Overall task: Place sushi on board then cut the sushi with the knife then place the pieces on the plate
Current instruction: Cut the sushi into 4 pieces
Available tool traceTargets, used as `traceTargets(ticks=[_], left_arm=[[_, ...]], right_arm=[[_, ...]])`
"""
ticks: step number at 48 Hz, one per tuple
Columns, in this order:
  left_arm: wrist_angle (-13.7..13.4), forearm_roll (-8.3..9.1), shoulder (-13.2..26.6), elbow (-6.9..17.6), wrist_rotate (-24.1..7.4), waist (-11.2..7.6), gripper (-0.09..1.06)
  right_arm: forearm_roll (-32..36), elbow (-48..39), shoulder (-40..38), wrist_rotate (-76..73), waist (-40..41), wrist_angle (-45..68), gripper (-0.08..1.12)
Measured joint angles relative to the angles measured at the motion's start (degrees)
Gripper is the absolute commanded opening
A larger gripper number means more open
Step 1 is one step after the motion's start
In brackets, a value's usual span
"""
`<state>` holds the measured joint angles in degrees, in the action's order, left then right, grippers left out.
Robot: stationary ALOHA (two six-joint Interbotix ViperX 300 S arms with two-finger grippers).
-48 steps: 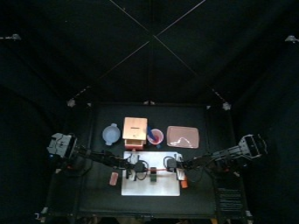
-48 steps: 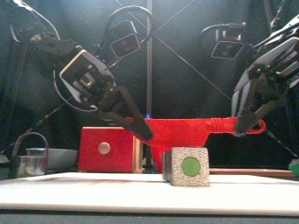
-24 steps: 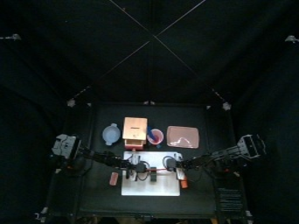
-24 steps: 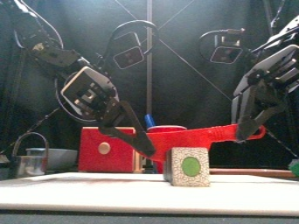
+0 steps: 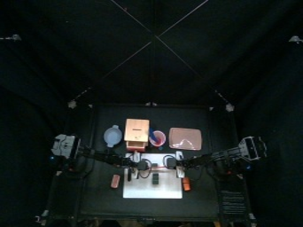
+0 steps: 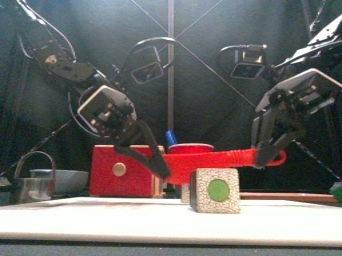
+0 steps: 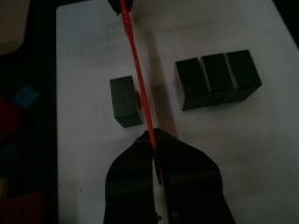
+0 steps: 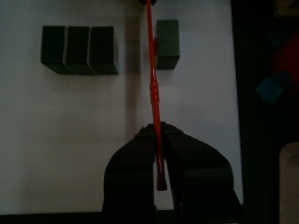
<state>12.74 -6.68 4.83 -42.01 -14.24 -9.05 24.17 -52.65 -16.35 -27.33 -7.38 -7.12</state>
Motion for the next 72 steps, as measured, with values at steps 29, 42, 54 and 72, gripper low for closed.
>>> traceTargets(ticks=[29, 42, 54, 72], left_arm=[[0.2, -0.97, 4.4, 2.1, 0.2, -3.69, 0.29], [-3.3, 1.76, 3.4, 2.5, 0.2, -2.72, 0.29], [-4.6, 3.34, 3.0, 2.9, 0.2, -1.41, 0.29], [-4.7, 2.9, 3.3, 3.4, 0.2, -1.58, 0.29]], right_arm=[[-7.2, -0.5, 4.4, 0.1, -5.2, 0.8, 0.3], [-7.5, 0.1, 6.6, 0.1, -5.4, 1.3, 0.3], [-6.0, 0.4, 5.4, 0.4, -4.9, -0.9, 0.3], [-6.3, 0.4, 4.7, 0.1, -5.2, -1.7, 0.3]])
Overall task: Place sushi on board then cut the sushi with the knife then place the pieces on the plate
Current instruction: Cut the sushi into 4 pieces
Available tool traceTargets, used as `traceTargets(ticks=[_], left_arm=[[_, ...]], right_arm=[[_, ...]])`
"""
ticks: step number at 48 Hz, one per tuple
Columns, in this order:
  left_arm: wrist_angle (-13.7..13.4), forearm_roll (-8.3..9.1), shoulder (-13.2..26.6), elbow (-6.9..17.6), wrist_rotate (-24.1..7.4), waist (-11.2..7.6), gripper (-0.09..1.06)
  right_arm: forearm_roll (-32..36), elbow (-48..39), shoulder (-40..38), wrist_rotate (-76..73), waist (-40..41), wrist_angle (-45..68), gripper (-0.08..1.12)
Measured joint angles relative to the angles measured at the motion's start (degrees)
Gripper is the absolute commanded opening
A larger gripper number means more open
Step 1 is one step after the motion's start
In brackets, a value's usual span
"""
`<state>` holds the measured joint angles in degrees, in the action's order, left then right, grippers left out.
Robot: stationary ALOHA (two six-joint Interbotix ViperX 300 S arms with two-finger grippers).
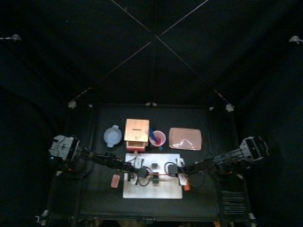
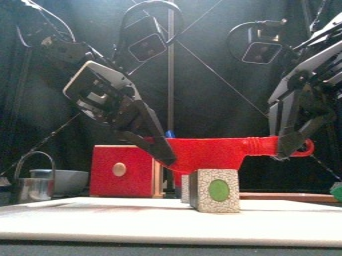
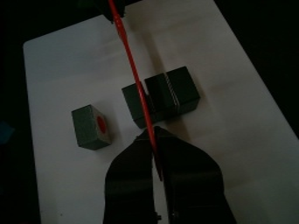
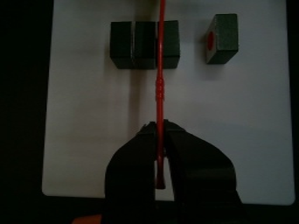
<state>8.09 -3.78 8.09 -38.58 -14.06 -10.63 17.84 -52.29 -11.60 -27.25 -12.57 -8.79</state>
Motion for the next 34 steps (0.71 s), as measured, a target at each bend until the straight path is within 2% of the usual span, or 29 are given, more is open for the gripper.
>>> traceTargets(ticks=[6, 10, 19, 34], left_arm=[[-0.4, -0.18, 0.0, 0.6, 0.0, -1.14, 0.29], [-0.4, -0.18, 0.5, 0.6, 0.0, -1.23, 0.29], [-0.7, -0.09, 0.4, 0.8, 0.0, -1.14, 0.29], [-1.8, 1.23, -0.2, 0.8, 0.0, -0.53, 0.29]], right_arm=[[0.0, 0.3, -0.4, 0.0, -0.3, -0.9, 0.3], [0.3, 0.4, -0.4, 0.0, -0.3, -1.1, 0.3], [0.7, 0.4, -0.6, 0.4, -0.2, -1.3, 0.3], [1.4, 0.5, -0.8, 0.2, 0.2, -1.5, 0.3]])
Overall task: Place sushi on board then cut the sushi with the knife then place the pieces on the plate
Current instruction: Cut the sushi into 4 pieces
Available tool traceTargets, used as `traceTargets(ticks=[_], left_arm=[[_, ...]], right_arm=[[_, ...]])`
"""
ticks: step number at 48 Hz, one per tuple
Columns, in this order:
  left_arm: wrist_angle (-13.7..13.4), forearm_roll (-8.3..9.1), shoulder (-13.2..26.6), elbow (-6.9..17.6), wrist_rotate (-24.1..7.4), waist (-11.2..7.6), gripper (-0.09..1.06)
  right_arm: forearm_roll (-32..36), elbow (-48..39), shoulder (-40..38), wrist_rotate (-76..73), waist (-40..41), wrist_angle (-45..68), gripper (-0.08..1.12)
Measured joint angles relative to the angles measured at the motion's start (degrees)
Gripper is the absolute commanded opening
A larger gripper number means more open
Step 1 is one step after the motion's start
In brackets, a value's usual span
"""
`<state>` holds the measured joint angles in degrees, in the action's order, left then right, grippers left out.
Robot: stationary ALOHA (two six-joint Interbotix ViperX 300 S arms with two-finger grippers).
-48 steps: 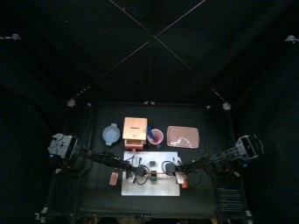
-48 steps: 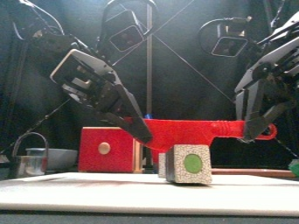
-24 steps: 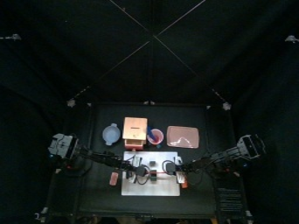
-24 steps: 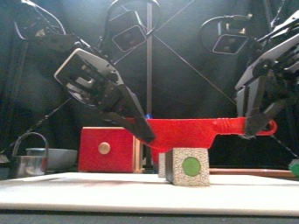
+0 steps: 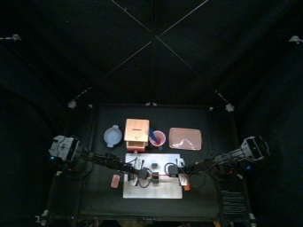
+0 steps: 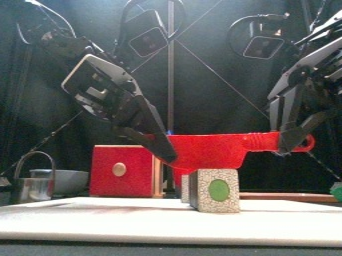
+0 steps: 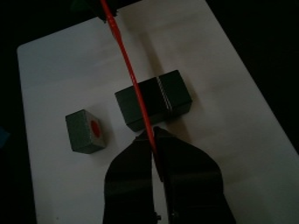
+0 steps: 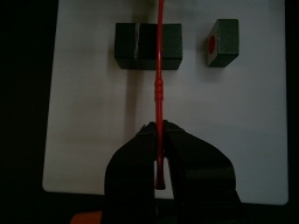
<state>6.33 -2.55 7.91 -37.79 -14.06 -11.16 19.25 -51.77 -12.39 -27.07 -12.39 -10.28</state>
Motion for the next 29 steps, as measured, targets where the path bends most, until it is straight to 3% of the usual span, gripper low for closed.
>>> traceTargets(ticks=[18, 29], left_arm=[[0.6, -0.88, 6.0, 1.1, 0.0, 0.0, 0.29], [0.0, -0.44, 5.4, 1.0, 0.0, 0.18, 0.29]], right_arm=[[-0.2, 0.6, 7.3, -0.2, 0.1, 1.9, 0.3], [1.9, 1.6, 7.6, 0.4, 1.2, 1.5, 0.29]])
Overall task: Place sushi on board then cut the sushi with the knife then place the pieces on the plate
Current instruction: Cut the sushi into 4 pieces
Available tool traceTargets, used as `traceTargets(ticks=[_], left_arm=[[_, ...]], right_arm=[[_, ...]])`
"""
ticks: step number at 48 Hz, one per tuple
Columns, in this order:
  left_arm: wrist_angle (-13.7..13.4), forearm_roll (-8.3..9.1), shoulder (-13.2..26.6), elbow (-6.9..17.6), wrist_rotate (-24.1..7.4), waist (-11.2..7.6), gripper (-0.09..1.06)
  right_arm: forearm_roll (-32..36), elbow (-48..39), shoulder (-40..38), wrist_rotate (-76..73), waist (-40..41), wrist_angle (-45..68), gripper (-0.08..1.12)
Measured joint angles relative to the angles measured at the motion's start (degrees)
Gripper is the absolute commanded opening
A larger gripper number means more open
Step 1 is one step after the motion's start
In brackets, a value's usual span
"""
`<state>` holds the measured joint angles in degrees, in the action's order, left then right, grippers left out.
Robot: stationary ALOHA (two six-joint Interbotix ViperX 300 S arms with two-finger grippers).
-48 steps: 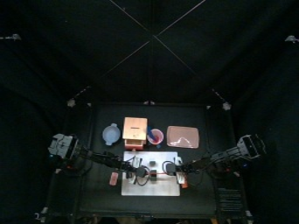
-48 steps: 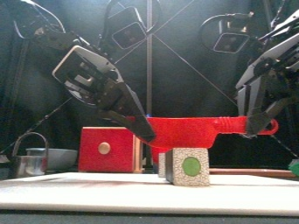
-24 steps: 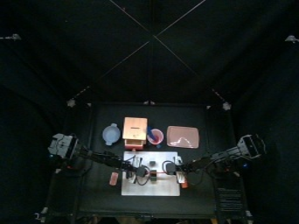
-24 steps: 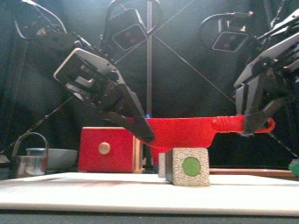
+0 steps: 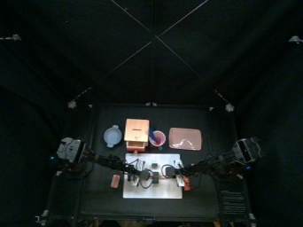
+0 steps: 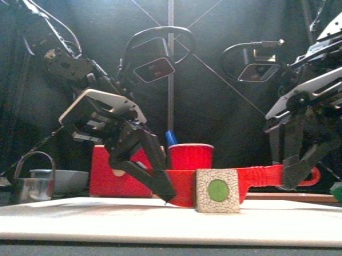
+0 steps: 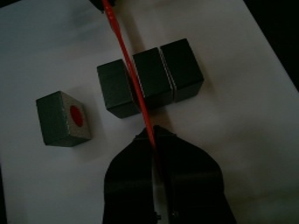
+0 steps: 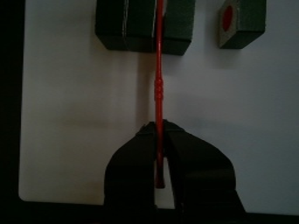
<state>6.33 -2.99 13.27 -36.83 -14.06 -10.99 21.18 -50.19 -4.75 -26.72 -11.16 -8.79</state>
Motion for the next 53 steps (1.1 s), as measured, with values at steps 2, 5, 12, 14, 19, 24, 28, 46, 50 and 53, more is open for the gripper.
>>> traceTargets(ticks=[2, 5, 12, 14, 19, 24, 28, 46, 50, 53], left_arm=[[-0.1, 0.26, -0.3, -0.1, 0.0, 0.26, 0.29], [-0.1, 0.62, -0.5, -0.1, 0.0, 0.62, 0.29], [-0.3, 0.97, -1.9, -0.3, 0.0, 0.88, 0.29], [-0.4, 1.05, -2.6, -0.4, 0.0, 0.97, 0.29], [-1.8, 1.05, -5.4, -0.4, 0.0, 0.97, 0.29], [-2.1, 1.14, -6.9, -0.4, 0.0, 0.26, 0.29], [-2.1, 1.05, -6.8, -0.4, 0.0, -1.05, 0.29], [-2.0, 0.88, -4.7, 0.5, 0.0, -2.64, 0.29], [-2.1, 0.7, -4.5, 0.6, 0.0, -2.55, 0.29], [-2.1, 0.44, -4.5, 0.7, 0.0, -2.64, 0.29]], right_arm=[[0.5, 0.1, 0.0, 0.0, 0.1, -0.3, 0.29], [1.1, 0.3, 0.0, 0.0, 0.2, -0.9, 0.29], [1.6, 1.0, -1.4, 0.0, 0.2, -3.7, 0.29], [1.8, 1.1, -2.1, 0.0, 0.2, -4.5, 0.29], [1.8, 1.8, -5.1, -0.1, -0.1, -6.6, 0.29], [1.0, 2.5, -8.2, -0.6, -1.9, -9.3, 0.29], [-0.6, 3.3, -8.8, -0.7, -3.9, -10.0, 0.29], [-6.6, 4.0, -5.7, -0.7, -5.6, -10.2, 0.29], [-6.9, 4.0, -5.4, -0.7, -5.7, -10.1, 0.29], [-7.5, 4.0, -5.4, -0.7, -5.7, -10.1, 0.29]])
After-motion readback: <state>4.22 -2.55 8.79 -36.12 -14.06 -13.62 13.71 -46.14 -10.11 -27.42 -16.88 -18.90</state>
